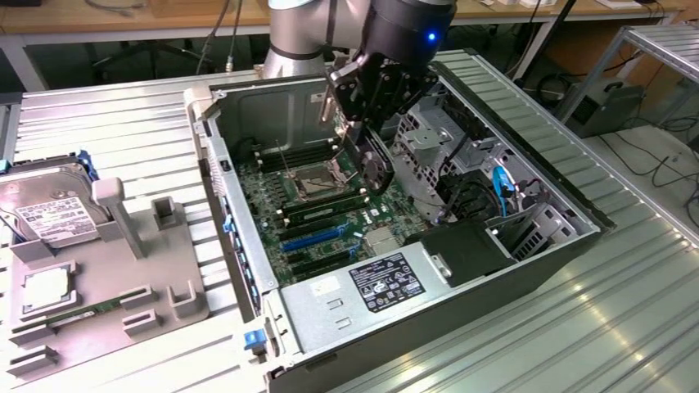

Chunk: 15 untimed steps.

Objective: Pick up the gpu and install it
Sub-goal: 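Pick up the gpu and move the gpu toward the slot, then insert the gpu into the slot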

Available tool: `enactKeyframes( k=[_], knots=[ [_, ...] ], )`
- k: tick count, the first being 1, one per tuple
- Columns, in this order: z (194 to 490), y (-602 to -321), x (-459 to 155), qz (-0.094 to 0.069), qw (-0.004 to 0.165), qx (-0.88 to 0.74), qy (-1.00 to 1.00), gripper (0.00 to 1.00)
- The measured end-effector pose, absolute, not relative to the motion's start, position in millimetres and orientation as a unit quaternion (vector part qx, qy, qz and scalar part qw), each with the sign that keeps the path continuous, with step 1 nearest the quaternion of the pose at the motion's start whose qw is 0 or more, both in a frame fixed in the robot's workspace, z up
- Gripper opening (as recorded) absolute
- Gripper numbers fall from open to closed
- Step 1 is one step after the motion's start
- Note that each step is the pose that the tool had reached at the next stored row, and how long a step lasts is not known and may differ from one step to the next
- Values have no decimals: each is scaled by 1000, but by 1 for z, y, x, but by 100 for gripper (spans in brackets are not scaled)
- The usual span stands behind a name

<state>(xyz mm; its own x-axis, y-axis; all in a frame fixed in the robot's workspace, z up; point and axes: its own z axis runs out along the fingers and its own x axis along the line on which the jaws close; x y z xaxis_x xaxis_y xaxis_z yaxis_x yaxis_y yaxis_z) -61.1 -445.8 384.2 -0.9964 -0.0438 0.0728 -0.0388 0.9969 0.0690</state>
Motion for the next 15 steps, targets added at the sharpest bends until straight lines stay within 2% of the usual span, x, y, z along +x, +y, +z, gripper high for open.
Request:
enactKeyframes(
  k=[15],
  knots=[
    [384, -446, -61, -34, 37, 21, -999, 26]
  ],
)
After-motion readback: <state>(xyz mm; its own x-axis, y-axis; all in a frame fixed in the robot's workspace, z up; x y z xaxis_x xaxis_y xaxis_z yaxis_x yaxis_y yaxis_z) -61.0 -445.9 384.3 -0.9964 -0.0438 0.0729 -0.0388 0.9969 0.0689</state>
